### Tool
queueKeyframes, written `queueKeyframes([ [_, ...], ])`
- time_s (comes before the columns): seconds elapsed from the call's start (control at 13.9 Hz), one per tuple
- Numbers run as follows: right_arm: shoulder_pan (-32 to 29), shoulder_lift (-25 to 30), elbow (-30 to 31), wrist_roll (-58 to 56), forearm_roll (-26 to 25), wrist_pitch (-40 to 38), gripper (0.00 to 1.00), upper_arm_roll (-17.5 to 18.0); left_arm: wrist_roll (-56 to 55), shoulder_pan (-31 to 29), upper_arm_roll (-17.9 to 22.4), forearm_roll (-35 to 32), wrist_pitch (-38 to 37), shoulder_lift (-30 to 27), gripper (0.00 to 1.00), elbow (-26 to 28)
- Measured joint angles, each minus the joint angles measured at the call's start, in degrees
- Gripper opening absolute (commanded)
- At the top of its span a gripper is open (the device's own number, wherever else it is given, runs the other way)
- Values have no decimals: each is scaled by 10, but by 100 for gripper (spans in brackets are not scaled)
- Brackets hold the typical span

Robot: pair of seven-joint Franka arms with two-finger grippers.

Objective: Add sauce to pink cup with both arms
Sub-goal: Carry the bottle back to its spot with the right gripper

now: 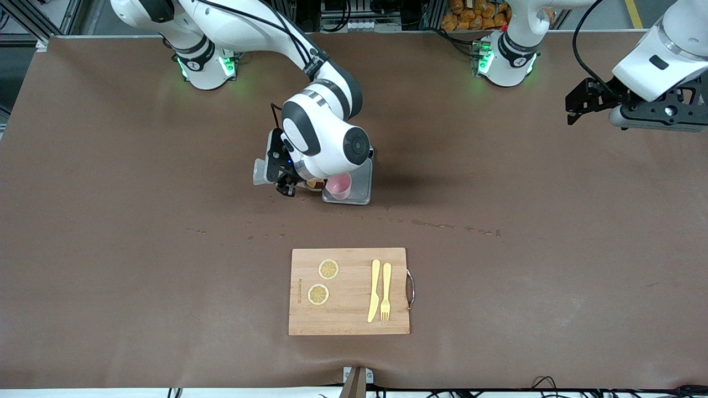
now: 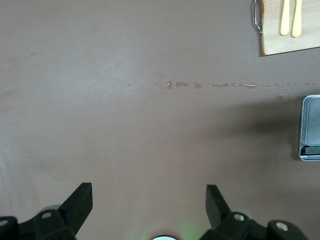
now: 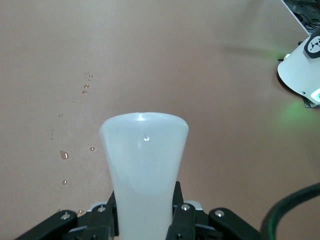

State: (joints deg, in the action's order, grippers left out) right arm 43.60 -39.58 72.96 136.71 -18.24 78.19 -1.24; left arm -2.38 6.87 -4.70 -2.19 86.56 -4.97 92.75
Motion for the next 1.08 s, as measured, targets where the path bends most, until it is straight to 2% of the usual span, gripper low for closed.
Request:
queueKeyframes([
  [0.22,-14,6,-12,-28,28,0,0,-3,0,0,0,0,0,0,100,0],
  [0.65,-111,67,-28,-110,155,19,0,-5,0,0,0,0,-2,0,100,0],
  [1.08,-215,98,-29,-217,286,33,0,-7,0,0,0,0,-8,0,100,-1],
])
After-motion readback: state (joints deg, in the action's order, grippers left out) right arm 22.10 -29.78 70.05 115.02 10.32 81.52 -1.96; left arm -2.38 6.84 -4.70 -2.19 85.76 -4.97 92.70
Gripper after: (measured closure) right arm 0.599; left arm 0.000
